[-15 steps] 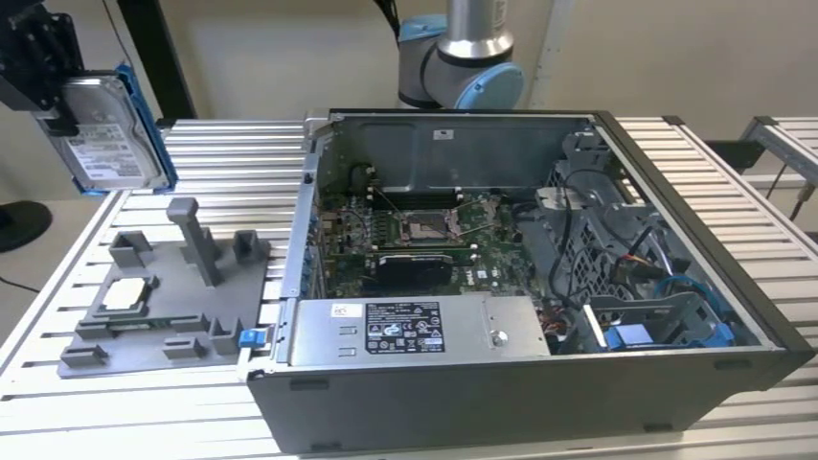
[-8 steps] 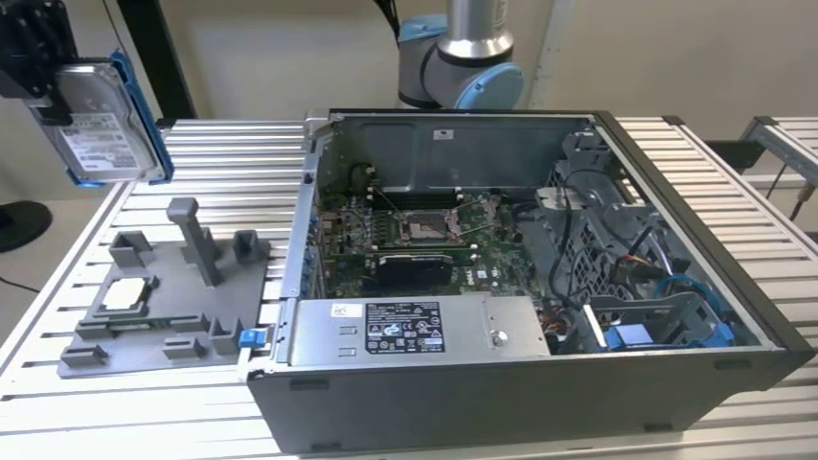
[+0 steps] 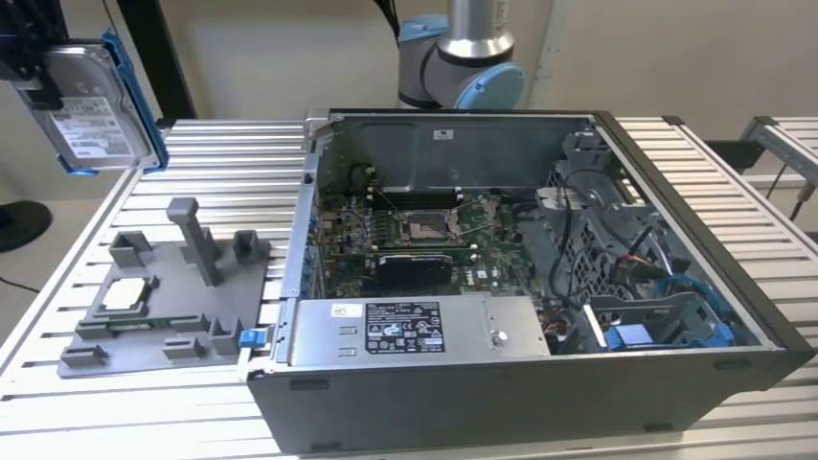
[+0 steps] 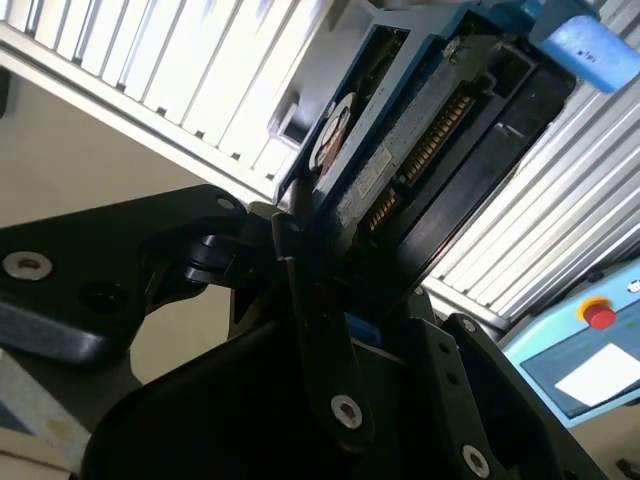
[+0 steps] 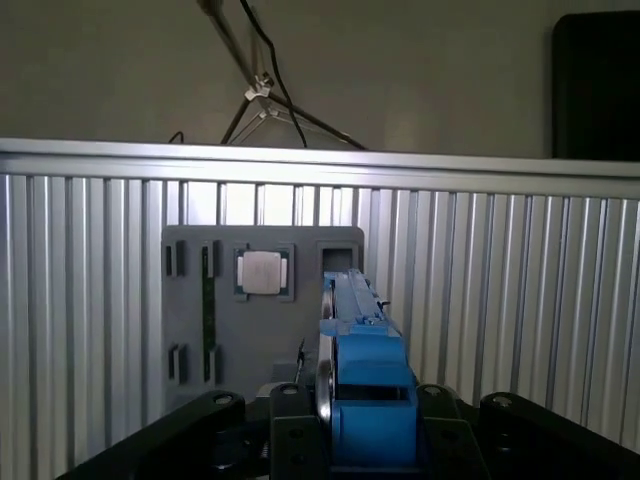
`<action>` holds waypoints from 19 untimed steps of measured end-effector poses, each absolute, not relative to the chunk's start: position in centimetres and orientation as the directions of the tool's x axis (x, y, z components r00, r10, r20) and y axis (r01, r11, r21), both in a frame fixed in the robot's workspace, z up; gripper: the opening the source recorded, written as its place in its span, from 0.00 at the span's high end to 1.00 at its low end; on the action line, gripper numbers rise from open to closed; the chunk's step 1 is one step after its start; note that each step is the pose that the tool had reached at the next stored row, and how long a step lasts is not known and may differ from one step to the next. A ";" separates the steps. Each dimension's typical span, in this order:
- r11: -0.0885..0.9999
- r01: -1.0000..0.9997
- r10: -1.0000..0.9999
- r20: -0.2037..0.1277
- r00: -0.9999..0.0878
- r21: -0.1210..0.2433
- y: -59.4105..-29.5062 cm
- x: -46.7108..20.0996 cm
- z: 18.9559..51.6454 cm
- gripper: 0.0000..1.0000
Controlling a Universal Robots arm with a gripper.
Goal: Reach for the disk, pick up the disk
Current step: 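Pick up the disk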
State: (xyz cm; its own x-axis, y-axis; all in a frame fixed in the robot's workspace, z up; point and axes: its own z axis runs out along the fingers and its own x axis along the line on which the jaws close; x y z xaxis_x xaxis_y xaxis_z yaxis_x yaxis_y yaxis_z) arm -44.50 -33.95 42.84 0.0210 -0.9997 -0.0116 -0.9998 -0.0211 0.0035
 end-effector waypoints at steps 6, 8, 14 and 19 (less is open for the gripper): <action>-0.021 -1.000 -1.000 -0.012 0.021 0.003 -34.0 -44.5 44.0 1.00; -0.021 -1.000 -1.000 -0.012 0.021 0.003 -34.0 -44.5 44.4 1.00; -0.022 -1.000 -1.000 -0.012 0.022 0.003 -34.0 -44.5 45.3 1.00; -0.022 -1.000 -1.000 -0.012 0.022 0.003 -33.9 -44.5 46.0 1.00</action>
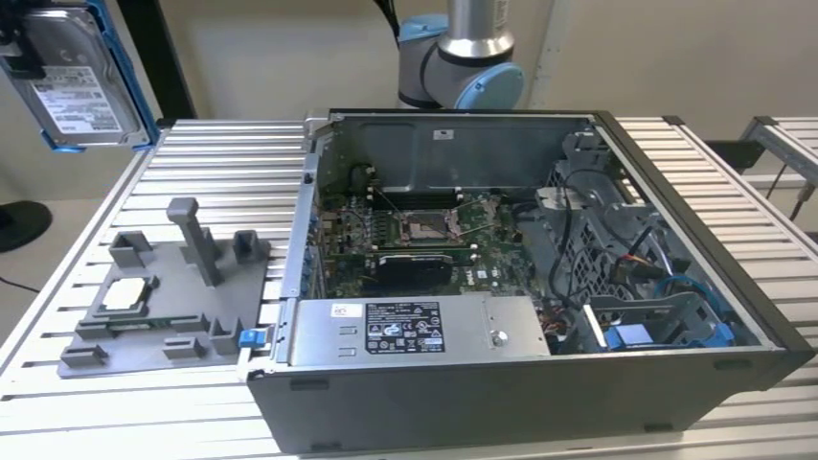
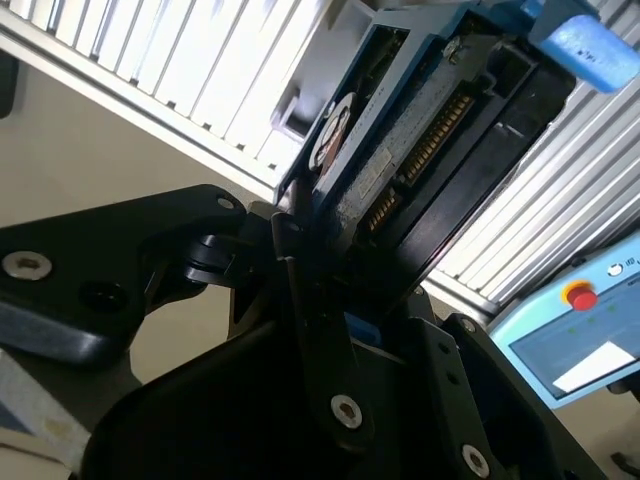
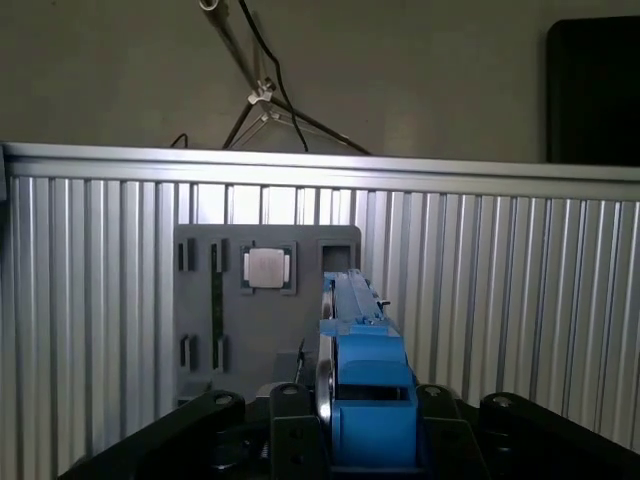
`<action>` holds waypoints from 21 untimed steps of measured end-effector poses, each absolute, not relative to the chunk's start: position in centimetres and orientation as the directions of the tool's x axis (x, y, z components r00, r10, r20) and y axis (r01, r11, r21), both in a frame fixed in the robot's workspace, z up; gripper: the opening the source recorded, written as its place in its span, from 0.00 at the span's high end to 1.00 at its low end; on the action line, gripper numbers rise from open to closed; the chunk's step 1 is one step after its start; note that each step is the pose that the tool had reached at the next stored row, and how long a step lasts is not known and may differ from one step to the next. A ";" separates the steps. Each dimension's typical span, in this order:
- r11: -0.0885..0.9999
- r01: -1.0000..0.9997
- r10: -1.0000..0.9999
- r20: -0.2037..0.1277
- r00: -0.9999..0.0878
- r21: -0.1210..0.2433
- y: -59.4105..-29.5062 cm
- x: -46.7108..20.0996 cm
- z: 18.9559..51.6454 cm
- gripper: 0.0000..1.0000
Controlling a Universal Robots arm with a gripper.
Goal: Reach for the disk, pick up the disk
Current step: 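Pick up the disk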
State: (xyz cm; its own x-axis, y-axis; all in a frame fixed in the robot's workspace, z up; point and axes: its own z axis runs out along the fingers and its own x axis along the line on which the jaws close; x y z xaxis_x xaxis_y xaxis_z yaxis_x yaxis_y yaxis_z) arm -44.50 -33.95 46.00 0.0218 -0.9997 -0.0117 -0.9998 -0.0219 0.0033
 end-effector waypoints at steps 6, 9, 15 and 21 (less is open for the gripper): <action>-0.022 -1.000 -1.000 -0.012 0.022 0.003 -33.9 -44.5 46.8 1.00; -0.022 -1.000 -1.000 -0.012 0.022 0.003 -34.0 -44.5 47.4 1.00; -0.022 -1.000 -1.000 -0.012 0.022 0.003 -33.9 -44.5 48.0 1.00; -0.023 -1.000 -1.000 -0.012 0.023 0.003 -34.0 -44.5 48.3 1.00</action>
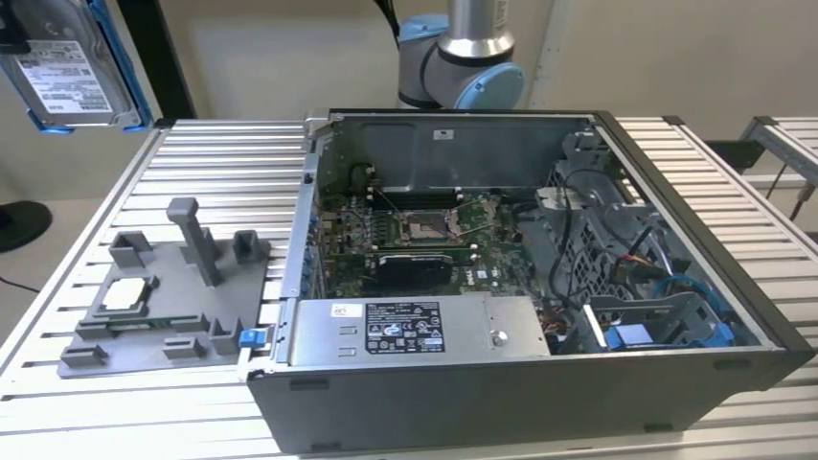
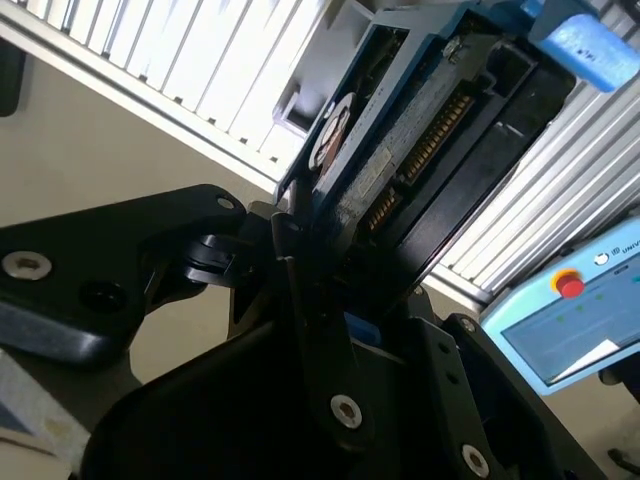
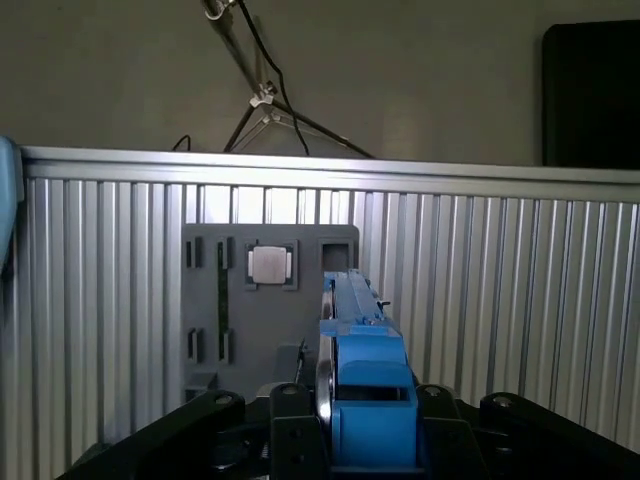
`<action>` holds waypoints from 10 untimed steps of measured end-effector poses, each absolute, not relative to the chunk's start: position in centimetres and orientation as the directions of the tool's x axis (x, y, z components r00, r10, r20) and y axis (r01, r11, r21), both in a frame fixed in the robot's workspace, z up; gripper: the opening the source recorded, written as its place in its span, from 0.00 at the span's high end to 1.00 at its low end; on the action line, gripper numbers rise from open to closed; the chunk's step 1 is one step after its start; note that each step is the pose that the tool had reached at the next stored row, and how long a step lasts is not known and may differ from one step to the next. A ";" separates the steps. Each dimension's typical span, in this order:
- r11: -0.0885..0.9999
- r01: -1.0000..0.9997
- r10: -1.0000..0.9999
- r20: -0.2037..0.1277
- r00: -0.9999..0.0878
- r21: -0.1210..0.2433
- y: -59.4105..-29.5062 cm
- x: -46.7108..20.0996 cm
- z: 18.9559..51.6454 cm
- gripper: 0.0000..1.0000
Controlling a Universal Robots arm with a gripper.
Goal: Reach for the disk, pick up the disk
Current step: 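Pick up the disk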
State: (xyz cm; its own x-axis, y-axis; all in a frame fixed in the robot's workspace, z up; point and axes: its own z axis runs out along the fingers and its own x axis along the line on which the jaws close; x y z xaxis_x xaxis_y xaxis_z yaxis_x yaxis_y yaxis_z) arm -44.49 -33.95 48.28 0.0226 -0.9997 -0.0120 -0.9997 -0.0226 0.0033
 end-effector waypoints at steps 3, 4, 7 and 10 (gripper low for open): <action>-0.023 -1.000 -1.000 -0.012 0.022 0.003 -33.9 -44.1 48.3 1.00; -0.023 -1.000 -1.000 -0.012 0.023 0.003 -34.0 -43.9 48.3 1.00; -0.023 -1.000 -1.000 -0.012 0.022 0.004 -34.0 -43.2 48.3 1.00; -0.022 -1.000 -1.000 -0.012 0.022 0.004 -33.9 -42.8 48.3 1.00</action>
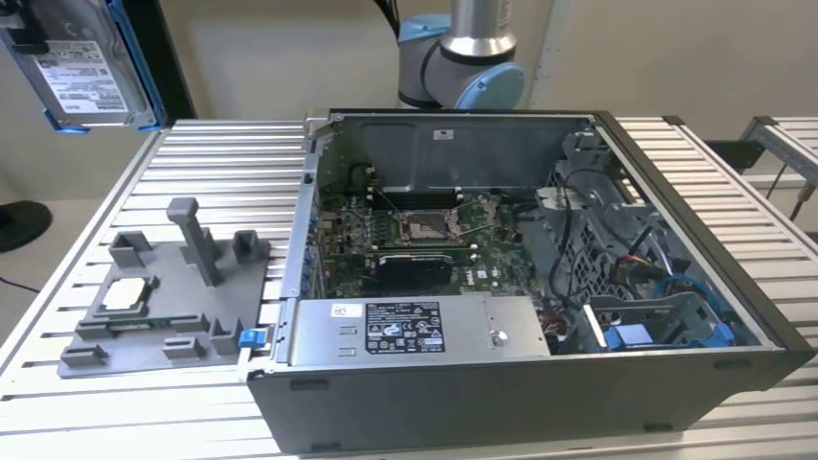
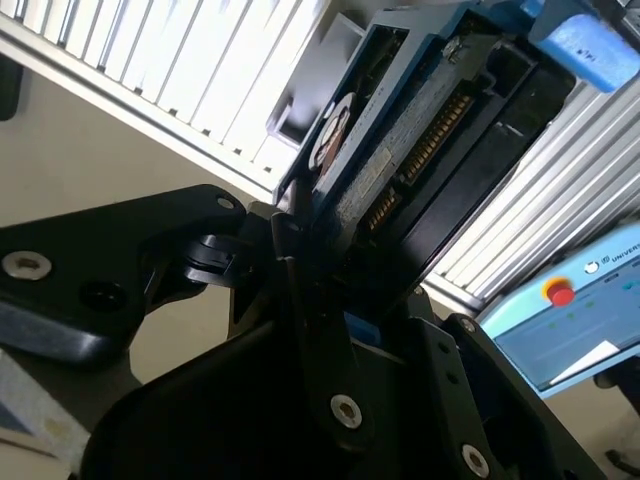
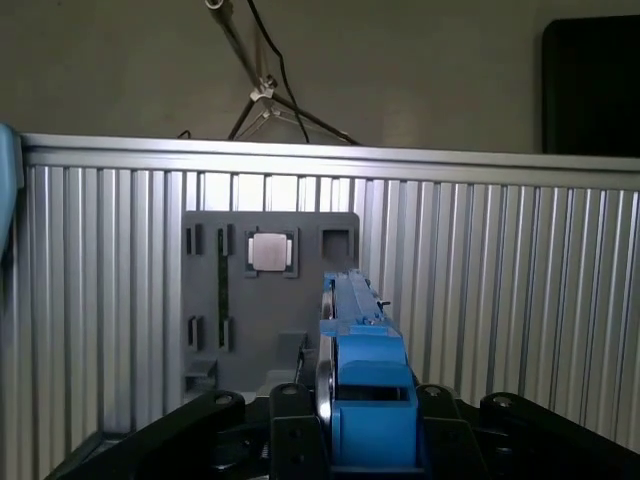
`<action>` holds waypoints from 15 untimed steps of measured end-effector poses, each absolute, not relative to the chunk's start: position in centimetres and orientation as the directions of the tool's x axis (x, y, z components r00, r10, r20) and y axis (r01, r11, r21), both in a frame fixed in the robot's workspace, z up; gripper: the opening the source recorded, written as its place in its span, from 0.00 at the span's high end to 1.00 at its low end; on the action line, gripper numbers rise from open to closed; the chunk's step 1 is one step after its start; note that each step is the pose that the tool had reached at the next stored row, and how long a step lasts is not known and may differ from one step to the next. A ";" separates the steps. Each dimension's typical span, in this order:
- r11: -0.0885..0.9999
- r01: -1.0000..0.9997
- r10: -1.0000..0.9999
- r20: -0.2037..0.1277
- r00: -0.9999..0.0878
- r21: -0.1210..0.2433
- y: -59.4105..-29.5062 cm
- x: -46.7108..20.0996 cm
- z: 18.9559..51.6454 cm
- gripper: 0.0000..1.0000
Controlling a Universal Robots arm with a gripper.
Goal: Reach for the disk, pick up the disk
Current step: 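Pick up the disk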
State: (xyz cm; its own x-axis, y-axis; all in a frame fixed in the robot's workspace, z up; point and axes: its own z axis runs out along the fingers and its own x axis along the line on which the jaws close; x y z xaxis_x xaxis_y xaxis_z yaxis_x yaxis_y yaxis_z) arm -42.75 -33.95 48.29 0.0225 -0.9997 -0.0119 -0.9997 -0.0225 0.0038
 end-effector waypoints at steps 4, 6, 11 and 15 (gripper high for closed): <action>-0.023 -1.000 -1.000 -0.012 0.022 0.004 -34.0 -42.3 48.3 1.00; -0.023 -1.000 -1.000 -0.012 0.022 0.004 -33.9 -42.1 48.3 1.00; -0.023 -1.000 -1.000 -0.012 0.022 0.004 -34.0 -41.6 48.3 1.00; -0.022 -1.000 -1.000 -0.012 0.022 0.004 -34.0 -40.7 48.3 1.00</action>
State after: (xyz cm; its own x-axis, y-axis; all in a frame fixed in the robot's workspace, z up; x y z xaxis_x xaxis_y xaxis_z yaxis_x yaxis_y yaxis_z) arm -40.73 -33.95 48.29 0.0224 -0.9997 -0.0119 -0.9997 -0.0225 0.0038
